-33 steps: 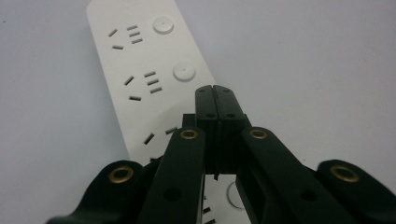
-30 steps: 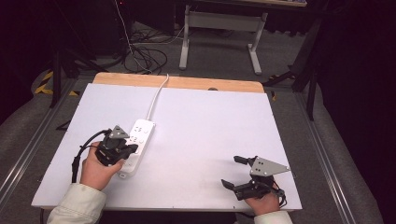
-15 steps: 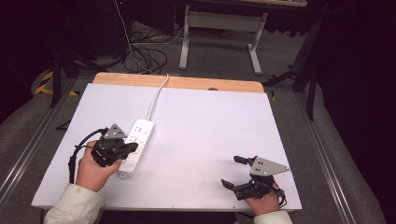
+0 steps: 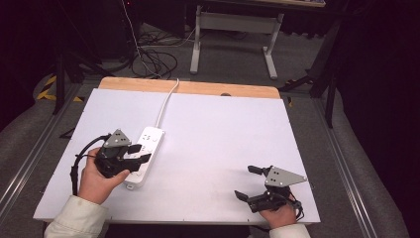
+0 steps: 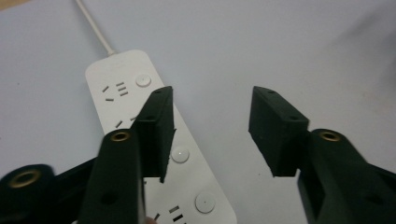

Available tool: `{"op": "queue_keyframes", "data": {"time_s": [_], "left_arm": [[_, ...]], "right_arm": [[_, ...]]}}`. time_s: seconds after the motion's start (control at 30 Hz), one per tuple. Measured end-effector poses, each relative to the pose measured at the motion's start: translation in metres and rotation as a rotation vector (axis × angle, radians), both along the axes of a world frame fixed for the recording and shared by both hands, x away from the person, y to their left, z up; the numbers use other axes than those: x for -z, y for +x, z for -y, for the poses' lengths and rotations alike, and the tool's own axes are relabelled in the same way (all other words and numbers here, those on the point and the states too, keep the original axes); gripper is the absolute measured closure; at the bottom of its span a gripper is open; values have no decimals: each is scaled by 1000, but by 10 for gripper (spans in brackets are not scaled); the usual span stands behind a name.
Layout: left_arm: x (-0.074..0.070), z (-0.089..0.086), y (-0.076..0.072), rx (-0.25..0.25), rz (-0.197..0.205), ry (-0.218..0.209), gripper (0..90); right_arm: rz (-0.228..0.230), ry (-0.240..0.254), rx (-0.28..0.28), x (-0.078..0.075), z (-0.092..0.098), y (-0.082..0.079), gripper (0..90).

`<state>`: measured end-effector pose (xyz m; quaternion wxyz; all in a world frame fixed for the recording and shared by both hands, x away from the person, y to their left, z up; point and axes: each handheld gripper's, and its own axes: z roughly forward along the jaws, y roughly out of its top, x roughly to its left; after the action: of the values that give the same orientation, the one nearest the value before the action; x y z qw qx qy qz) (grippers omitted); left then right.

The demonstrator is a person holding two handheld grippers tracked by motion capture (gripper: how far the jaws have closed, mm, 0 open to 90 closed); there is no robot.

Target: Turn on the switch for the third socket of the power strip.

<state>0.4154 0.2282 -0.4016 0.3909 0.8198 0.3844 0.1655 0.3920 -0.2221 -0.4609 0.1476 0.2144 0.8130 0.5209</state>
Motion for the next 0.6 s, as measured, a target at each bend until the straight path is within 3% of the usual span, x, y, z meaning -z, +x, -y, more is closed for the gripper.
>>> {"op": "queue_keyframes", "data": {"time_s": [0.23, 0.43, 0.6], "left_arm": [[-9, 2, -8, 21, 42, -3, 311], [-17, -1, -13, 47, 55, -13, 220], [-23, -10, -20, 39, 81, -34, 186]], "right_arm": [[1, -1, 3, 0, 0, -1, 87], [1, 0, 5, 0, 1, 0, 88], [-2, 7, 7, 0, 2, 0, 90]]}}
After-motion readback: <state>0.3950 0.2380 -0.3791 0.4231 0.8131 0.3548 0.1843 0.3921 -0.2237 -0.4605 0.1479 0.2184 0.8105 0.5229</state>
